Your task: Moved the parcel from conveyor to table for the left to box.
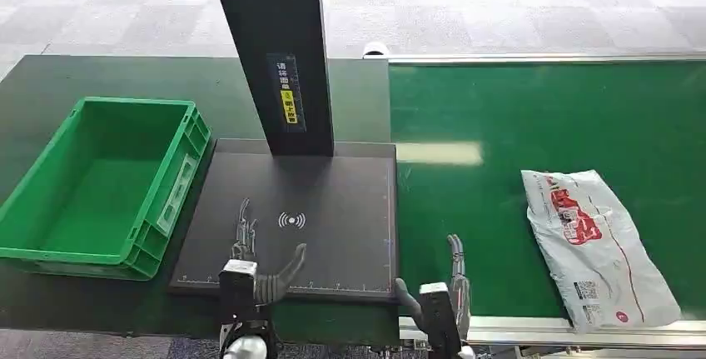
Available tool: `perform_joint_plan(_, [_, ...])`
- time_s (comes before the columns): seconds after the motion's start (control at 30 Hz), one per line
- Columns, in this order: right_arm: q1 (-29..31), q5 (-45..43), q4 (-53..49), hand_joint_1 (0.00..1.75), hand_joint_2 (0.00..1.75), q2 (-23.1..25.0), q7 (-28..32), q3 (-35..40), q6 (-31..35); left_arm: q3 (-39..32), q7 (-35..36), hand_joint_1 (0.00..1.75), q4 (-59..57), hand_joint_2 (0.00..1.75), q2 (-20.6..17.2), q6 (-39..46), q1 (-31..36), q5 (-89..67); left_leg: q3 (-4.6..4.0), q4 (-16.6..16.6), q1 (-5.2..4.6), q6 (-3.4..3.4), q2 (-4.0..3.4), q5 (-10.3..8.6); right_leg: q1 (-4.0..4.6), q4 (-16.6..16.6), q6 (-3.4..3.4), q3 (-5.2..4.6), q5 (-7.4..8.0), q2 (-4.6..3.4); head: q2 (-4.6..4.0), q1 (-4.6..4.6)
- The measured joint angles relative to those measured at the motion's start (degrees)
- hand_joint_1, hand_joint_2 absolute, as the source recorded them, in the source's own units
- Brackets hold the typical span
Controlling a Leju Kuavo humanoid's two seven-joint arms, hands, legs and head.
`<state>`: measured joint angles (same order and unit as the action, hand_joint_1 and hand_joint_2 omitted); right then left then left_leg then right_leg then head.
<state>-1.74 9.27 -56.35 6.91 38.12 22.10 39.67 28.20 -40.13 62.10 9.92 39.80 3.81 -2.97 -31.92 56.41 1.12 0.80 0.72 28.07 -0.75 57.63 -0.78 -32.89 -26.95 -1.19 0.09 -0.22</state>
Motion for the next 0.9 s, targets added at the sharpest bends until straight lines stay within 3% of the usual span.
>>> perform_joint_plan(0.8, [-2.3,1.13,-4.39,0.0,1.75,-0.42,-1.05,-3.82,0.0,0.98,0.0,0.0,3.93,1.75,0.02,0.28,-2.57,1.09,0.0,0.0,0.0,0.0,0.0,0.01,0.0,0.0,0.0,0.0,0.0,0.0,0.0,0.0])
perform_joint_plan(0.9, [-2.21,3.39,-4.85,0.0,1.75,-0.99,-4.77,-3.96,0.0,1.36,0.0,0.0,4.39,1.75,0.0,-0.51,-2.83,2.21,0.0,0.0,0.0,0.0,0.0,0.01,0.0,0.0,0.0,0.0,0.0,0.0,0.0,-0.02])
